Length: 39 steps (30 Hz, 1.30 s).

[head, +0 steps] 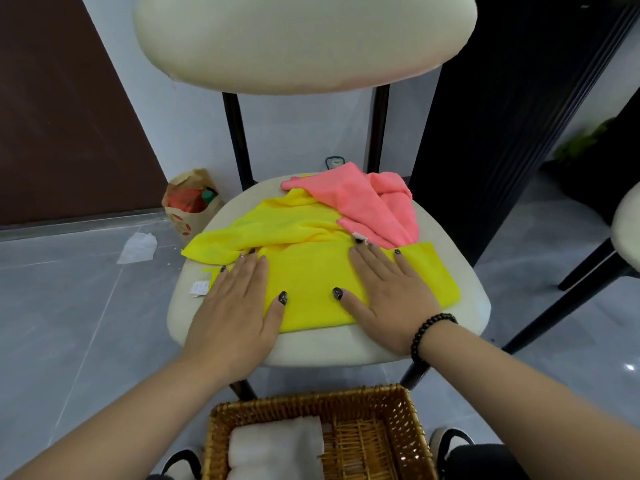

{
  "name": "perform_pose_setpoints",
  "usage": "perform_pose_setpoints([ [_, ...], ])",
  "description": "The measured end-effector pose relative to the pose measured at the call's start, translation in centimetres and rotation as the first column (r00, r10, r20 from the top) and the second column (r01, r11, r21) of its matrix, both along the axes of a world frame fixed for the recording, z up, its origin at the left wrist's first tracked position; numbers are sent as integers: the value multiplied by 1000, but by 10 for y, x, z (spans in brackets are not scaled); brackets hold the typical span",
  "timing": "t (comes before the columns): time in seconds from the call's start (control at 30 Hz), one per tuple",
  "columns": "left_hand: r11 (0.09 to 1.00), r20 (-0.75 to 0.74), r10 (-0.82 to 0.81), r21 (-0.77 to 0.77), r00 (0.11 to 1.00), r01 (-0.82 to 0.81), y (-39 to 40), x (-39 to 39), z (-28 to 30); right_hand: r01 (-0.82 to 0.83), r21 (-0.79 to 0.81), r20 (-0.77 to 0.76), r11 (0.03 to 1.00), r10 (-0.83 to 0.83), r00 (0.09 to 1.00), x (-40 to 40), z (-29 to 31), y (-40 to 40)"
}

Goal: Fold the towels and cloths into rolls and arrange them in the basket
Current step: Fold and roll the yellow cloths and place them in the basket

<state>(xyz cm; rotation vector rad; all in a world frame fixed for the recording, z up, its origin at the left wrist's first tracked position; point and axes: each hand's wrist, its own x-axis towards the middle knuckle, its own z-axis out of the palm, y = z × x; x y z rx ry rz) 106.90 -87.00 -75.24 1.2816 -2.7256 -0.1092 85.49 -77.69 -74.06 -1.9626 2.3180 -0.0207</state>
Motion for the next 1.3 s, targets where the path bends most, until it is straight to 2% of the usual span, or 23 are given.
perform_pose_setpoints([
  [0.13,989,-39,71,133,997,-65,-11,18,0,64,15,-31,998,-64,997,-23,0,9],
  [0.23,978,-1,100,187,995,-98,-19,27,2,120,28,-2,992,-120,993,-37,1,14],
  [0.47,974,125,95,195,988,-119,-23,27,6,169,13,128,986,-169,977,-45,5,18],
  [0.57,978,144,104,166,984,-127,-28,25,17,197,-160,255,967,-152,955,-42,12,21],
  [0.67,997,-9,76,11,997,-76,-28,17,33,380,-359,333,853,-264,905,-33,18,21],
  [0.7,999,-48,47,0,998,-47,-26,13,38,454,-351,363,819,-328,872,-29,20,20],
  [0.77,998,-81,-9,63,997,14,-25,4,39,561,-227,371,796,-462,805,-22,21,17],
  [0.87,989,-39,-64,129,997,68,-26,-4,35,650,-100,370,754,-578,727,-20,26,12],
  [1.03,989,-63,41,146,997,-31,-27,-3,31,728,-17,537,686,-607,585,-34,35,11],
  [1.13,987,-61,112,127,992,-103,-21,-2,32,736,16,589,676,-602,540,-35,42,17],
  [1.3,937,-121,249,283,961,-207,-13,1,40,705,95,670,702,-569,477,-30,39,24],
])
